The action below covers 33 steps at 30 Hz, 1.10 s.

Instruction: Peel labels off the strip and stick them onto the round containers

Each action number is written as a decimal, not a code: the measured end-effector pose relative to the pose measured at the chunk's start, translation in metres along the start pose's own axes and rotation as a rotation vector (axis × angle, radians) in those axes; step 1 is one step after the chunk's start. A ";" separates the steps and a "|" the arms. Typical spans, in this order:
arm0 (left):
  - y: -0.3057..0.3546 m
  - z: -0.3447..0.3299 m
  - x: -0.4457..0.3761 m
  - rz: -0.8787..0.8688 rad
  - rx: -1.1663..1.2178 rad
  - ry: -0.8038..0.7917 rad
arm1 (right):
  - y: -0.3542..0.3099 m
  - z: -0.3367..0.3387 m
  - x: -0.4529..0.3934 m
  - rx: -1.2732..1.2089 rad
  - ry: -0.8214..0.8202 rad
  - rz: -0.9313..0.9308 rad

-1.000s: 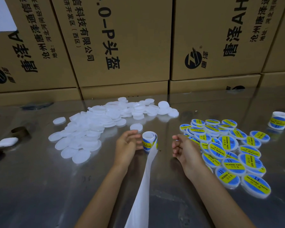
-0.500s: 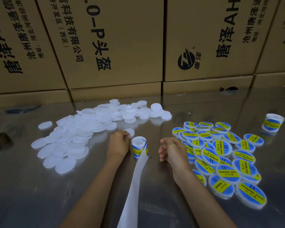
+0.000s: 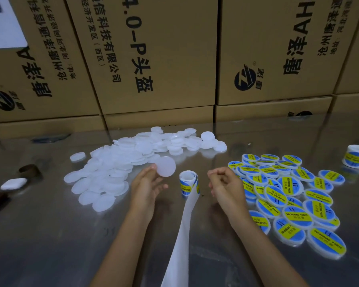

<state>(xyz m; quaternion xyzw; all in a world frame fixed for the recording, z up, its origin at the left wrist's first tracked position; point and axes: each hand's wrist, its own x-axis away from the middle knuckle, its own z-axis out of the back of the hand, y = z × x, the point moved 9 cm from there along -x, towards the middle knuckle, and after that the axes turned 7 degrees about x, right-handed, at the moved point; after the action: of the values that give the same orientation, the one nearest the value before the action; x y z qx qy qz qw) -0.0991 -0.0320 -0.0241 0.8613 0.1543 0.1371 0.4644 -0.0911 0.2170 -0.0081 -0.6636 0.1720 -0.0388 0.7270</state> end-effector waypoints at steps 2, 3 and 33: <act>0.005 -0.009 0.014 0.011 0.003 -0.079 | -0.014 -0.003 0.008 0.027 -0.013 0.121; 0.006 -0.015 0.022 0.011 0.005 -0.125 | -0.020 -0.007 0.013 0.032 -0.036 0.168; -0.027 -0.031 0.043 0.080 -0.181 -0.193 | 0.017 -0.046 0.007 0.231 -0.268 0.083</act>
<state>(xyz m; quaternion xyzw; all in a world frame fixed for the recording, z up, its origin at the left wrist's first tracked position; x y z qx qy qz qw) -0.0755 0.0230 -0.0265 0.8304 0.0614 0.0856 0.5471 -0.1017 0.1734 -0.0290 -0.5672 0.0951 0.0606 0.8159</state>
